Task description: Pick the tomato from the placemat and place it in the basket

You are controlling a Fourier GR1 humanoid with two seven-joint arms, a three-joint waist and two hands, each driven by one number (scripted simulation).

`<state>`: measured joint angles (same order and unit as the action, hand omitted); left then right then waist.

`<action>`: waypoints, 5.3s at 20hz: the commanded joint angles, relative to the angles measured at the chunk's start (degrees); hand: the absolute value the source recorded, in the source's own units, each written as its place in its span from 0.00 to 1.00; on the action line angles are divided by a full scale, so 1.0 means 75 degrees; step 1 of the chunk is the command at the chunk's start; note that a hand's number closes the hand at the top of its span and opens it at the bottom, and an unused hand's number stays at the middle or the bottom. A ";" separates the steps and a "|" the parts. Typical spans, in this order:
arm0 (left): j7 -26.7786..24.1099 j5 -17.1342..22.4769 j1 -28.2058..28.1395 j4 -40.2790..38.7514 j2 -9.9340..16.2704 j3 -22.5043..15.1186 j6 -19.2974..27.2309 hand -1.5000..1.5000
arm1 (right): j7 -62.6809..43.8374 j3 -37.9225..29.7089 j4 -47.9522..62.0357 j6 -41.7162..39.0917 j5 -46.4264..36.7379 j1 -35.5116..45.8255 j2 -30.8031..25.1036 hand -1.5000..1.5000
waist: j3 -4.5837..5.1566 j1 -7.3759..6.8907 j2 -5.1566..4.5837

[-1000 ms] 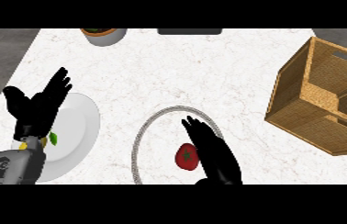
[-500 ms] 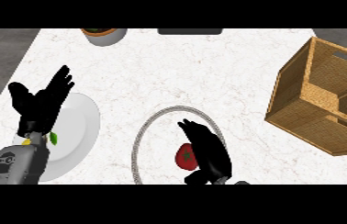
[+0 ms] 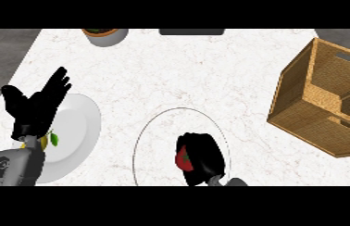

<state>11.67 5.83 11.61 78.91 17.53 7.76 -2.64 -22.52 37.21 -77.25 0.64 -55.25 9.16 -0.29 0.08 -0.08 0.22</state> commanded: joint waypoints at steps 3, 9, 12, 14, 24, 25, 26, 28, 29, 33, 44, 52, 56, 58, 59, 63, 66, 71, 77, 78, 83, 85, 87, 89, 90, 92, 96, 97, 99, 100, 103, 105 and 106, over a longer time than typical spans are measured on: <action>-0.0436 -0.0375 0.0068 -0.0401 -0.0309 -0.0095 0.0081 0.50 | -0.1014 0.0679 -0.0001 0.0051 0.0282 0.0294 0.0037 1.00 | -0.0010 -0.0004 -0.0032; 0.0323 -0.0196 0.0291 -0.0019 -0.0257 -0.0054 0.0193 0.50 | -0.4118 0.2795 -0.1238 0.1912 -0.0258 -0.0956 0.0037 1.00 | -0.0009 0.0040 -0.0007; 0.0503 -0.0028 0.0161 0.0303 -0.0099 0.0111 -0.0003 0.50 | -0.4975 0.3173 -0.1089 0.2228 0.0219 -0.0084 0.0038 1.00 | -0.0012 -0.0047 -0.0023; 0.0304 -0.0368 0.0364 0.0090 -0.0424 -0.0172 0.0324 0.50 | -0.4355 0.3349 -0.0696 0.3589 0.0396 -0.0271 0.0038 1.00 | -0.0016 -0.0037 -0.0033; 0.0182 -0.0023 -0.0058 0.0158 0.0020 0.0258 -0.0115 0.50 | -0.5074 0.3598 -0.3553 0.4750 -0.1962 -0.0065 0.0033 1.00 | -0.0004 0.0123 0.0058; -0.0062 -0.0256 -0.0197 0.0013 -0.0174 0.0105 0.0058 0.50 | -0.5488 0.3571 -0.3897 0.4377 -0.2158 0.0065 0.0032 1.00 | 0.0002 0.0166 0.0064; 0.0119 -0.0183 -0.0030 0.0150 -0.0131 0.0136 0.0049 0.50 | -0.5640 0.3444 -0.3853 0.4309 -0.2318 0.0190 0.0030 1.00 | -0.0002 0.0136 0.0053; 0.0344 -0.0134 0.0278 0.0018 -0.0183 0.0133 0.0099 0.50 | -0.5772 0.3034 -0.3949 0.4194 -0.2358 0.0429 0.0028 1.00 | -0.0003 0.0177 0.0034; 0.0076 -0.0025 -0.0276 0.0056 0.0113 0.0312 -0.0236 0.50 | -0.5912 0.3022 -0.4277 0.3858 -0.2603 0.0211 0.0027 1.00 | 0.0002 0.0146 0.0069; 0.0056 -0.0086 -0.0217 0.0088 -0.0039 0.0190 -0.0175 0.50 | -0.6089 0.2551 -0.4399 0.3459 -0.2877 0.0517 0.0025 1.00 | 0.0002 0.0145 0.0039; 0.0245 -0.0165 -0.0029 0.0203 -0.0110 0.0105 -0.0044 0.50 | -0.6425 0.1854 -0.4593 0.3046 -0.4120 0.0806 0.0024 1.00 | -0.0009 0.0088 0.0023; 0.0378 -0.0062 -0.0038 0.0439 -0.0187 0.0069 -0.0069 0.50 | -0.6104 0.0407 -0.4550 0.2443 -0.4684 0.0833 0.0029 1.00 | -0.0012 0.0028 -0.0006; 0.0300 -0.0156 -0.0056 0.0284 -0.0233 0.0072 0.0023 0.50 | -0.5922 -0.1120 -0.4877 0.1381 -0.3870 0.1549 0.0033 1.00 | 0.0000 0.0003 -0.0053; 0.0213 -0.0165 -0.0176 0.0358 -0.0131 0.0117 -0.0050 0.50 | -0.5472 -0.1903 -0.5590 0.0752 -0.3163 0.1564 -0.0268 1.00 | -0.0007 0.0074 -0.0019; 0.0346 -0.0101 0.0045 0.0290 -0.0088 0.0110 -0.0136 0.50 | -0.5336 -0.2480 -0.5397 0.0499 -0.2878 0.1926 -0.0390 1.00 | -0.0006 0.0064 -0.0044; 0.0450 -0.0119 -0.0024 0.0430 -0.0042 0.0185 -0.0095 0.50 | -0.4554 -0.4077 -0.5332 0.0030 -0.1283 0.2193 -0.1237 1.00 | -0.0013 0.0032 -0.0037; 0.0300 -0.0277 0.0195 0.0232 -0.0263 0.0124 0.0128 0.50 | -0.3534 -0.4829 -0.4580 0.0660 -0.0581 0.1702 -0.1827 1.00 | -0.0015 0.0038 -0.0047; 0.0200 -0.0168 -0.0235 0.0420 -0.0176 0.0319 -0.0179 0.50 | -0.3113 -0.5202 -0.4590 0.0810 -0.0185 0.1523 -0.1609 1.00 | -0.0011 0.0003 -0.0026; 0.0120 -0.0344 -0.0045 0.0245 -0.0219 0.0217 -0.0078 0.50 | -0.2735 -0.6351 -0.3297 0.2548 -0.0484 0.1193 -0.1583 0.00 | -0.0016 -0.0006 -0.0053; 0.0238 -0.0362 -0.0329 0.0694 -0.0450 0.0007 -0.0027 0.50 | -0.3120 -0.6504 -0.3036 0.2262 -0.0306 0.1961 -0.1591 0.00 | -0.0013 -0.0067 -0.0035; 0.0454 -0.0428 0.0152 0.0457 -0.0454 0.0118 0.0028 0.50 | -0.1538 -0.6531 -0.2709 0.2403 0.0658 0.1061 -0.1862 0.00 | -0.0011 0.0012 -0.0027; 0.0578 -0.0287 -0.0105 0.0727 -0.0271 0.0203 -0.0228 0.50 | -0.1131 -0.6866 -0.1809 0.2395 0.1087 0.1759 -0.2237 0.00 | -0.0012 -0.0025 -0.0029; -0.0567 -0.0252 -0.0056 -0.0471 -0.0101 0.0491 -0.0577 0.50 | -0.1127 -0.6591 -0.1800 0.2550 0.1000 0.2101 -0.2011 0.00 | -0.0008 -0.0019 -0.0040; 0.0297 -0.0488 -0.0144 0.0423 -0.0578 0.0069 0.0008 0.50 | -0.0653 -0.7128 -0.2033 0.2740 0.1717 0.1802 -0.2181 0.00 | -0.0014 -0.0012 -0.0024; 0.0224 -0.0533 -0.0159 0.0464 -0.0520 0.0121 0.0041 0.50 | -0.0603 -0.7260 -0.2780 0.2708 0.1894 0.1117 -0.2174 0.00 | -0.0013 0.0035 -0.0013; -0.0048 -0.0421 -0.0436 0.0380 -0.0529 0.0176 -0.0118 0.50 | -0.1211 -0.7585 -0.2735 0.3442 0.1774 0.1449 -0.1669 0.00 | -0.0013 0.0006 -0.0010; 0.0109 -0.0443 0.0174 -0.0051 -0.0325 0.0328 -0.0093 0.50 | -0.1381 -0.8645 -0.3121 0.3514 0.2880 0.1630 -0.1997 0.00 | -0.0015 0.0119 -0.0020; 0.0337 -0.0195 0.0094 0.0182 -0.0186 0.0503 -0.0224 0.50 | -0.1243 -0.9019 -0.3633 0.3485 0.3387 0.1122 -0.2023 0.00 | -0.0022 0.0198 0.0021; 0.0272 -0.0347 -0.0233 0.0438 -0.0223 0.0374 -0.0203 0.50 | -0.1337 -0.9547 -0.4141 0.3149 0.4032 0.0629 -0.2248 0.00 | -0.0017 0.0182 0.0028; 0.0195 -0.0408 -0.0231 0.0345 -0.0390 0.0372 -0.0002 0.50 | -0.1169 -0.9686 -0.4742 0.2866 0.4634 0.0064 -0.2116 0.00 | -0.0019 0.0279 0.0043; 0.0099 -0.0409 -0.0306 0.0254 -0.0483 0.0324 -0.0049 0.50 | -0.1062 -1.0727 -0.4739 0.1895 0.5978 -0.0538 -0.2853 0.00 | -0.0016 0.0215 0.0016; 0.0184 -0.0283 -0.0329 0.0362 -0.0259 0.0441 -0.0254 0.50 | -0.0796 -1.1148 -0.5022 0.1306 0.6882 -0.1350 -0.2601 0.00 | -0.0019 0.0262 0.0035; 0.0317 -0.0152 -0.0344 0.0501 -0.0243 0.0513 -0.0281 0.50 | -0.0591 -1.1698 -0.4519 0.0910 0.7397 -0.1459 -0.3062 0.00 | -0.0024 0.0272 0.0042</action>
<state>13.30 3.56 10.04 81.07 15.35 10.92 -4.06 -29.44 -42.23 -110.70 14.86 -11.23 5.21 -20.22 -0.04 1.67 0.41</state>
